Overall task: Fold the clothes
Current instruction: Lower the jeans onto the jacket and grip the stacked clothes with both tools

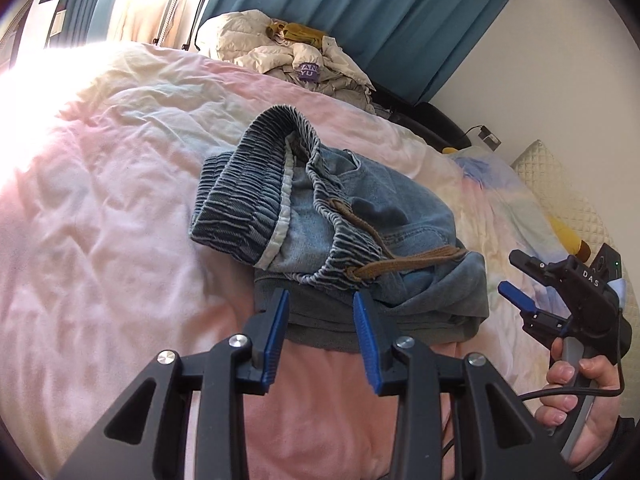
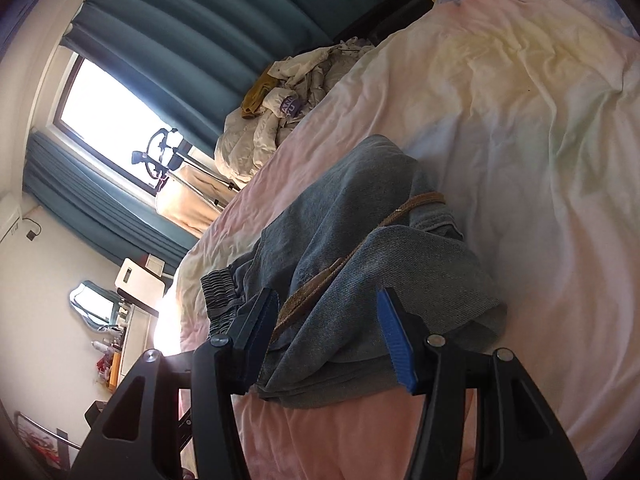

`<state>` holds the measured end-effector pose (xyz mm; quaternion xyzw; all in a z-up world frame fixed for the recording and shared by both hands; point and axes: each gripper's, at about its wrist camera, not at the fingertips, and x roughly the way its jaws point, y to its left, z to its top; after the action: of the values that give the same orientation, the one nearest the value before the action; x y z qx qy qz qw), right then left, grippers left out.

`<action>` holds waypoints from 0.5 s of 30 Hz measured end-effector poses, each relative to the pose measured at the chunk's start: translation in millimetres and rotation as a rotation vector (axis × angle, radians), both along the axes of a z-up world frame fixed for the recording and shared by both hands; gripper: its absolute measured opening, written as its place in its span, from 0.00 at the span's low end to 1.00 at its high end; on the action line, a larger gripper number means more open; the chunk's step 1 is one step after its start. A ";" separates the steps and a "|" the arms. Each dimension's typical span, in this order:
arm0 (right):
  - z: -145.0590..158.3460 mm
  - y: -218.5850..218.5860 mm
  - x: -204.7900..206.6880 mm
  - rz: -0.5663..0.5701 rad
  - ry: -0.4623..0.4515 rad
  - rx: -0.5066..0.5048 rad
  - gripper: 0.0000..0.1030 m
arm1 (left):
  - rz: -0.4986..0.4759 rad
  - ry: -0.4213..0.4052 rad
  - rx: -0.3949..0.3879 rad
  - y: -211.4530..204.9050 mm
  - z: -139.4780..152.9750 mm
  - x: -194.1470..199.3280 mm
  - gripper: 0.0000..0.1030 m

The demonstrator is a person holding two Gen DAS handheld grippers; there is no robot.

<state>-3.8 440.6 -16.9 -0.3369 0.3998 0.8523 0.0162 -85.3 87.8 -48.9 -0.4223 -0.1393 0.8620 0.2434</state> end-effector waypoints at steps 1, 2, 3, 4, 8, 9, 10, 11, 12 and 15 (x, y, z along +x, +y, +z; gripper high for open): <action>-2.0 -0.9 -0.7 0.002 -0.003 -0.005 0.51 | -0.003 -0.006 -0.010 2.7 -3.1 -0.5 0.33; -3.7 -1.5 -1.5 0.002 -0.005 -0.009 0.51 | -0.006 -0.004 -0.028 5.6 -5.0 -0.1 0.33; -5.1 -1.6 -2.7 0.001 -0.006 -0.014 0.51 | -0.009 -0.001 -0.045 8.6 -6.9 0.2 0.33; -6.3 -1.5 -4.5 -0.001 -0.008 -0.019 0.51 | -0.013 0.004 -0.059 11.6 -8.6 0.8 0.33; -8.9 -5.4 -13.1 0.010 -0.012 -0.016 0.51 | -0.027 0.004 -0.096 19.8 -14.7 0.7 0.33; -8.7 -6.9 -14.6 0.012 -0.011 -0.011 0.51 | -0.027 -0.001 -0.098 20.5 -16.3 0.4 0.33; -8.0 -8.4 -15.8 0.015 -0.008 -0.007 0.51 | -0.029 -0.011 -0.087 19.8 -18.1 -0.6 0.33; -7.2 -9.8 -16.8 0.017 -0.004 -0.002 0.51 | -0.030 -0.020 -0.075 19.0 -19.8 -1.6 0.33; -6.1 -10.7 -17.3 0.019 0.001 0.005 0.51 | -0.029 -0.037 -0.048 16.6 -21.9 -3.5 0.33; -1.7 -12.0 -17.9 0.013 0.013 0.033 0.54 | -0.008 -0.117 0.086 2.6 -32.3 -12.4 0.33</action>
<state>-21.8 428.6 -18.6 -0.3338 0.3836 0.8610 0.0138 -97.8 90.3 -81.2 -0.4617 -0.1883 0.8281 0.2564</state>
